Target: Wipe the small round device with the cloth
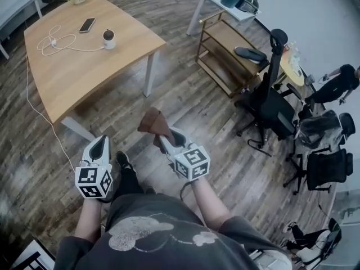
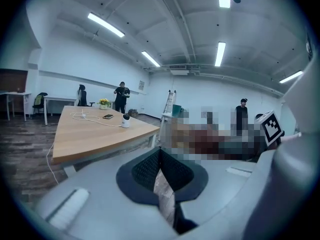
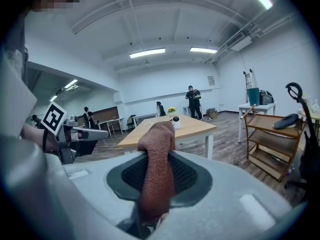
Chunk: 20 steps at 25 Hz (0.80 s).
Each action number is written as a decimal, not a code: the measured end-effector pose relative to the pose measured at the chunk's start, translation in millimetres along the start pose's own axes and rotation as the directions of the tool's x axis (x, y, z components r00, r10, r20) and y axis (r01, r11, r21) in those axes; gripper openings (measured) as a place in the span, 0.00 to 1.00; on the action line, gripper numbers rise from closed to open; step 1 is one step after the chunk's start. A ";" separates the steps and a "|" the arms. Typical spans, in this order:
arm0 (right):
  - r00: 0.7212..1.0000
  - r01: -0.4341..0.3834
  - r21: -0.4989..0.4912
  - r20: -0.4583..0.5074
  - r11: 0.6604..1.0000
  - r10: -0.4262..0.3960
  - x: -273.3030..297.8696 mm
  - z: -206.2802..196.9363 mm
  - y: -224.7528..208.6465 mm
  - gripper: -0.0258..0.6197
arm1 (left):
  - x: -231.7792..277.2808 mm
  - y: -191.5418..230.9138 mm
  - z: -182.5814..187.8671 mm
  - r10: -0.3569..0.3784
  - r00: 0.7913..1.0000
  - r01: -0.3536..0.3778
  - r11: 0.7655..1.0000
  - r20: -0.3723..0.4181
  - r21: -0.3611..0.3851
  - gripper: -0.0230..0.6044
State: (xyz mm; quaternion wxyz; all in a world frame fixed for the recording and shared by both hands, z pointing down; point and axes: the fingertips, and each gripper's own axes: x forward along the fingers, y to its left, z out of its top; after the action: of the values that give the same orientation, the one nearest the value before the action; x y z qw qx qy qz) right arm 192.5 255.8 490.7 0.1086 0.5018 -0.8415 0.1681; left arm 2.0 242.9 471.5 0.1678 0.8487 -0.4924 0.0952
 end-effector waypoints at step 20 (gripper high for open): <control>1.000 -0.021 0.025 -0.006 0.999 0.021 -56.4 -24.4 9.9 0.17 | -56.0 -44.8 -14.7 0.046 0.998 -0.047 0.999 0.030 0.017 0.07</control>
State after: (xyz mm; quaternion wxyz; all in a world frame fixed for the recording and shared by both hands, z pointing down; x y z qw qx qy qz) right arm 210.7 315.3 491.6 0.1031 0.4938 -0.8443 0.1810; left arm 13.2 314.1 458.2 0.1504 0.8399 -0.5135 0.0908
